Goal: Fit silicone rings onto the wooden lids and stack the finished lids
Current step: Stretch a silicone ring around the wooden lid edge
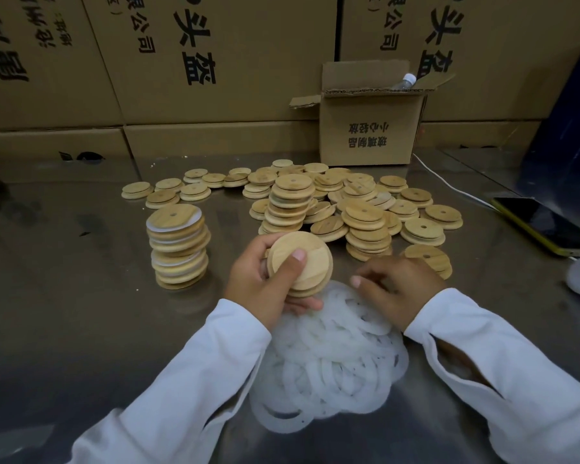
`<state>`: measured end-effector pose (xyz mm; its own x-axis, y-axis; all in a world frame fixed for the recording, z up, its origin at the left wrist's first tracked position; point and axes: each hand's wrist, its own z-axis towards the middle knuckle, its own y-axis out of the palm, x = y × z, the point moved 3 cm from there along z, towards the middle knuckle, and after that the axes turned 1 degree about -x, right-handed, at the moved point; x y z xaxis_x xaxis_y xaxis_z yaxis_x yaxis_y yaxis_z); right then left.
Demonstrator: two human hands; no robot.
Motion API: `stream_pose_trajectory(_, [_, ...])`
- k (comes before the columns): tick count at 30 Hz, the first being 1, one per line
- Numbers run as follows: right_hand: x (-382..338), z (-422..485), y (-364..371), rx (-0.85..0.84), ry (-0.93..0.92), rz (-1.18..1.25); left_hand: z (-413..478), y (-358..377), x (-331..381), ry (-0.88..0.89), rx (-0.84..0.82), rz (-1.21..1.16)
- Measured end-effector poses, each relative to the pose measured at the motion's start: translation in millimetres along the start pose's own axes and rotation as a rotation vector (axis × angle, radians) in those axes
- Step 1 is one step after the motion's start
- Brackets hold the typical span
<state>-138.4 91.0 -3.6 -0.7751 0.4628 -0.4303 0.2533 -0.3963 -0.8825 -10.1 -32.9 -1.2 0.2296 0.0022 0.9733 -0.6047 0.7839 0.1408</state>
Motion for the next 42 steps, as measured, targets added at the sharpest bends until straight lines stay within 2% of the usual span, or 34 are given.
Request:
stream_pose_trajectory(3, [3, 2, 3, -0.059, -0.031, -0.062, 1, -2, -2, -0.099, -0.023, -0.061])
stream_pose_trajectory(7, [5, 1, 1, -0.053, -0.011, -0.020, 2, -3, -6, -0.233, -0.122, -0.134])
stream_pose_trajectory(12, [6, 1, -2, -0.021, 0.053, 0.015, 3, -5, -8, -0.253, -0.149, -0.185])
stream_pose_trajectory(15, [6, 0, -6, 0.058, 0.055, 0.082, 5, -7, -8, -0.248, -0.167, -0.208])
stream_pose_trajectory(17, [6, -1, -8, 0.156, 0.043, 0.242, 5, -7, -7, -0.239, -0.178, -0.216])
stream_pose_trajectory(21, [-4, -5, -19, 0.367, -0.040, 0.740, 6, -10, -7, -0.210, -0.133, -0.237])
stream_pose_trajectory(24, [-13, -8, -26, 0.474, -0.095, 0.951, 8, -12, -7, -0.186, -0.081, -0.236])
stream_pose_trajectory(33, [-31, -10, -14, 0.321, -0.092, 1.056, 4, 0, -6, -0.162, -0.216, -0.153])
stream_pose_trajectory(37, [-31, -8, -6, 0.343, -0.017, 1.043, 3, 4, -6, -0.184, -0.224, -0.113])
stream_pose_trajectory(42, [-34, -10, -3, 0.357, -0.002, 1.031, -2, 9, -4, -0.073, -0.290, -0.018])
